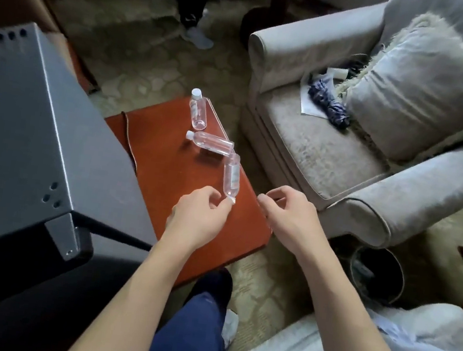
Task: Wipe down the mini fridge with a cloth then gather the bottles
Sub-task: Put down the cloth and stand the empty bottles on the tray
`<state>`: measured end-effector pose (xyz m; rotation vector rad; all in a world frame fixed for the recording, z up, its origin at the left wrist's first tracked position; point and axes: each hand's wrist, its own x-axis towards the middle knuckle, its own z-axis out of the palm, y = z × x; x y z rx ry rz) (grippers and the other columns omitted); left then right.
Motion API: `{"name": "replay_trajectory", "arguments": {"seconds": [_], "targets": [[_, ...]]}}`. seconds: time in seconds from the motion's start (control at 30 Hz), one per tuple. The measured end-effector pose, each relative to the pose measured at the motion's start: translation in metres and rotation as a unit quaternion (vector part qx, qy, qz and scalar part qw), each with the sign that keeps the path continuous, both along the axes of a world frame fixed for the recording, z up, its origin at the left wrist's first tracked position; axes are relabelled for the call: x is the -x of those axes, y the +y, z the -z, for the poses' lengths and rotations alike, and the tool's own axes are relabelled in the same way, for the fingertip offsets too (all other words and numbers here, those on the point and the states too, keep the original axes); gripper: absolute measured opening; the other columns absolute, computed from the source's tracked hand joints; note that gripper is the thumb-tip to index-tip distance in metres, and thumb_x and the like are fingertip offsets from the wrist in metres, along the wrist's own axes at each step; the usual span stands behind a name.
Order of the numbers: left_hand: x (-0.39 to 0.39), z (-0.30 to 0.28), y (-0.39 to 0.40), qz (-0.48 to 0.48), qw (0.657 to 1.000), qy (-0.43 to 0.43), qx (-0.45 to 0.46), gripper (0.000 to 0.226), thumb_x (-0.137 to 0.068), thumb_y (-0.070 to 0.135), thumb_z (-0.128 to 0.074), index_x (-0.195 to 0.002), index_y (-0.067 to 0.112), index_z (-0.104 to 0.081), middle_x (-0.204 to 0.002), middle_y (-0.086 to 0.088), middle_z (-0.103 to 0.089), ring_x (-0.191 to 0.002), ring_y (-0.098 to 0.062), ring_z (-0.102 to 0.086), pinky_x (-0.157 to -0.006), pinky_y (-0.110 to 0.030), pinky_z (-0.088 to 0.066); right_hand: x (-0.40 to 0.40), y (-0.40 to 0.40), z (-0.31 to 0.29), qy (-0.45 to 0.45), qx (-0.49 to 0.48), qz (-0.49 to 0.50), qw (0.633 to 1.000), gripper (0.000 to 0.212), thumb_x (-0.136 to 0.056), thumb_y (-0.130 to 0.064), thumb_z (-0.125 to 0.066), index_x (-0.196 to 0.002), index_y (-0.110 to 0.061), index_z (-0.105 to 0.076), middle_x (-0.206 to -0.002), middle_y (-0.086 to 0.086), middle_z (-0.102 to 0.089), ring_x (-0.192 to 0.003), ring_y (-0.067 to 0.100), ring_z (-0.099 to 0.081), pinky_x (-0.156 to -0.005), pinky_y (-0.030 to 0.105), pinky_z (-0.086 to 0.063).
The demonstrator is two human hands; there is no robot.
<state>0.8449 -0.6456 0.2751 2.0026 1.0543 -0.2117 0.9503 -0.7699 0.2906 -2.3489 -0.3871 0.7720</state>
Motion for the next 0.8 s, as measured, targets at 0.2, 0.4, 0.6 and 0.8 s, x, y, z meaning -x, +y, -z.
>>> {"name": "replay_trajectory", "arguments": {"seconds": [0.2, 0.4, 0.6, 0.8], "targets": [[-0.059, 0.038, 0.031, -0.053, 0.997, 0.033, 0.034, 0.047, -0.084, 0.065, -0.041, -0.113, 0.033, -0.058, -0.098, 0.005, -0.069, -0.093, -0.02, -0.064, -0.085, -0.042, -0.054, -0.066, 0.056, 0.017, 0.0, 0.054, -0.063, 0.997, 0.03, -0.085, -0.046, -0.054, -0.103, -0.024, -0.064, -0.09, -0.002, -0.07, -0.088, 0.018, -0.066, -0.082, 0.036, -0.053], [-0.104, 0.055, 0.073, -0.125, 0.988, 0.016, 0.088, 0.037, -0.092, 0.054, -0.048, -0.116, 0.028, -0.057, -0.099, 0.004, -0.07, -0.087, -0.017, -0.065, -0.07, -0.025, -0.049, -0.116, 0.128, 0.033, -0.016, 0.071, -0.137, 0.988, 0.027, -0.088, -0.044, -0.053, -0.1, -0.022, -0.064, -0.087, -0.002, -0.07, -0.085, 0.019, -0.066, -0.08, 0.041, -0.055], [-0.125, 0.081, 0.105, -0.267, 0.951, 0.019, 0.157, 0.038, -0.091, 0.052, -0.05, -0.118, 0.027, -0.058, -0.105, 0.001, -0.069, -0.09, -0.019, -0.068, -0.058, -0.02, -0.046, -0.149, 0.179, 0.06, 0.023, 0.099, -0.215, 0.971, 0.023, -0.09, -0.04, -0.054, -0.101, -0.022, -0.063, -0.09, -0.002, -0.069, -0.083, 0.015, -0.064, -0.075, 0.034, -0.054], [-0.166, 0.134, 0.106, -0.386, 0.898, 0.07, 0.201, 0.035, -0.085, 0.054, -0.051, -0.08, 0.024, -0.068, -0.07, 0.007, -0.072, -0.069, -0.015, -0.069, -0.067, -0.031, -0.057, -0.207, 0.228, 0.128, 0.018, 0.146, -0.319, 0.936, 0.019, -0.088, -0.04, -0.056, -0.098, -0.023, -0.06, -0.094, -0.003, -0.068, -0.082, 0.016, -0.063, -0.07, 0.029, -0.049]]}}
